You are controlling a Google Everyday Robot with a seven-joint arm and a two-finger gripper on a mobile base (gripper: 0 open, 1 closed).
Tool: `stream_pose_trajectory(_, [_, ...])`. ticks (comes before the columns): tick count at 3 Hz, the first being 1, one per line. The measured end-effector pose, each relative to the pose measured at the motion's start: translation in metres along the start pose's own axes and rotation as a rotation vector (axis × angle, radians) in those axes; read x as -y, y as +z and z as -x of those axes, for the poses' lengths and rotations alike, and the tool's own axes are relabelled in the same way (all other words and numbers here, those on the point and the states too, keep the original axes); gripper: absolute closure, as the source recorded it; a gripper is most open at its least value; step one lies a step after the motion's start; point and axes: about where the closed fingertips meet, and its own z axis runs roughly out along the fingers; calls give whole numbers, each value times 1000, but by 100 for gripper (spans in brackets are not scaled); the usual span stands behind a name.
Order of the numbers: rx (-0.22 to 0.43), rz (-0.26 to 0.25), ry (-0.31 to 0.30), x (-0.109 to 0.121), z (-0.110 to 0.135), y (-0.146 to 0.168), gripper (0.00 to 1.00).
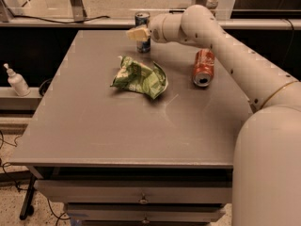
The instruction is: Knock redbull can over
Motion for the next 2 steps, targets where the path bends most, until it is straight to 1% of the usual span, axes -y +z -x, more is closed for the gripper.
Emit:
stream_pose_trajectory(1, [13,3,-14,-3,9,-9,65])
stream_pose_trajectory(2, [20,38,-49,-9,33,-15,88])
